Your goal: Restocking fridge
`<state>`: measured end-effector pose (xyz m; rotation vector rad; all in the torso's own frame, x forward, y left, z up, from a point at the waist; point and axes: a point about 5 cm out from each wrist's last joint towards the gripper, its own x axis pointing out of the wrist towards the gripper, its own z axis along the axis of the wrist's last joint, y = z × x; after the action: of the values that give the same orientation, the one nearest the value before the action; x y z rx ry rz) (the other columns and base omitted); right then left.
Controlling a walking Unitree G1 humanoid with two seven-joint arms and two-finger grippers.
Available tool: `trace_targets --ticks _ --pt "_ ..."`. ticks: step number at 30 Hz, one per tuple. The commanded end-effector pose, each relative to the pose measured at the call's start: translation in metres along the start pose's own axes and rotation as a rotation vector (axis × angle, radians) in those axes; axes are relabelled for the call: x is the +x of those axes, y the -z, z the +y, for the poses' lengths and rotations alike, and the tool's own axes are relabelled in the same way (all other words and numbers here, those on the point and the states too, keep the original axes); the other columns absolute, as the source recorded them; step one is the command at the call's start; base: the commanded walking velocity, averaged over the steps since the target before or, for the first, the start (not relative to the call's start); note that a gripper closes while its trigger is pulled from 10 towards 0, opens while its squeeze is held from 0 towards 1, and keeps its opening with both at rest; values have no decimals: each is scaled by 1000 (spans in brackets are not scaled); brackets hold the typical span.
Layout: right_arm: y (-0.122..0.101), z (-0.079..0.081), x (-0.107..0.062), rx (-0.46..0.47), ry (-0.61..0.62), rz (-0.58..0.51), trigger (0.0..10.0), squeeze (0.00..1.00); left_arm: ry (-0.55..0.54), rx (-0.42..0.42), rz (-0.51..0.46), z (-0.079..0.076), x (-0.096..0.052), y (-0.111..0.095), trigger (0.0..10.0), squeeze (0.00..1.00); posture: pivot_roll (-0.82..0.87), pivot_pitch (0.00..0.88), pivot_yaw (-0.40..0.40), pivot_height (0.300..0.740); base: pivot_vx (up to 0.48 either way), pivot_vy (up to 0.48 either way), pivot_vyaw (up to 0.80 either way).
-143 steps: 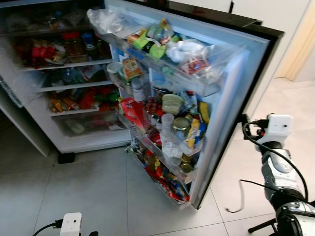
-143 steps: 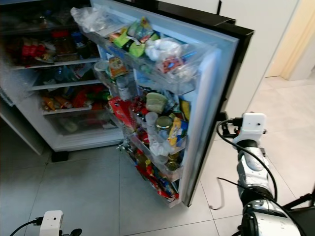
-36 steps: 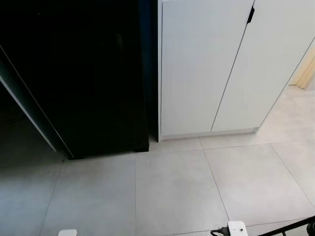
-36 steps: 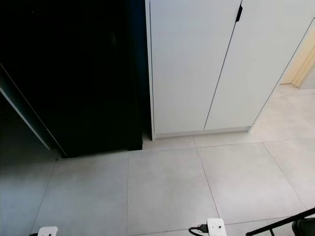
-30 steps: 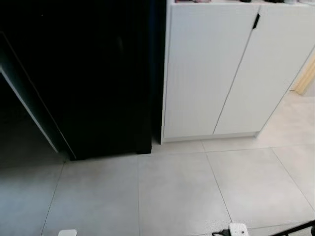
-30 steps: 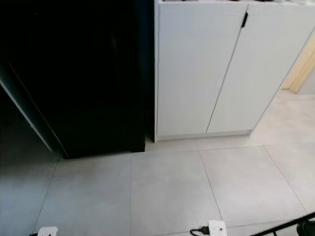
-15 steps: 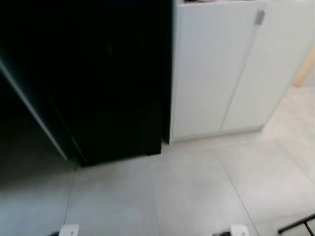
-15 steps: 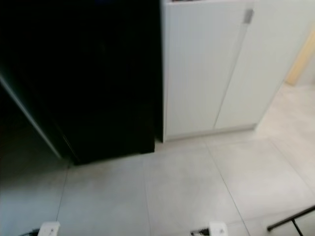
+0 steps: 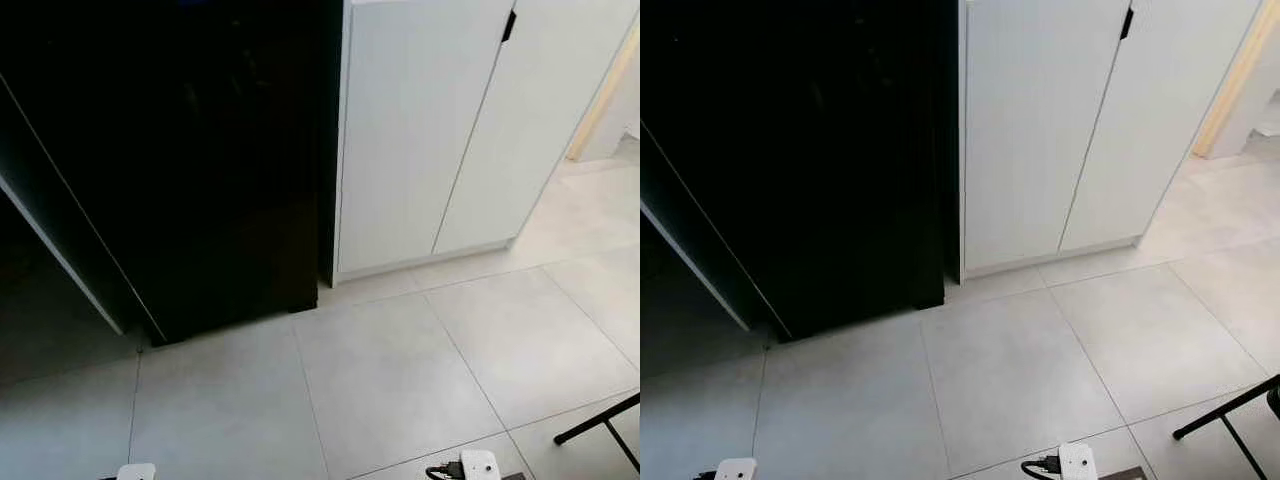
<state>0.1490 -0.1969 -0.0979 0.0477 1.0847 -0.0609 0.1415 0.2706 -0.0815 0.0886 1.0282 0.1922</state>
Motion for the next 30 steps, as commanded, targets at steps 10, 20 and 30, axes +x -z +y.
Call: trace_targets --ticks 10,20,30 --pt "0 -1 0 5 3 1 10000 0 -3 0 18 1 -1 5 10000 0 -21 9 25 740 0 0 0" --pt "0 -1 0 5 3 1 10000 0 -3 0 18 1 -1 5 10000 0 -21 9 25 740 0 0 0" --pt "-4 1 0 27 -64 -16 10000 0 -9 -6 20 -1 0 4 10000 0 -19 1 16 740 227 0 79"
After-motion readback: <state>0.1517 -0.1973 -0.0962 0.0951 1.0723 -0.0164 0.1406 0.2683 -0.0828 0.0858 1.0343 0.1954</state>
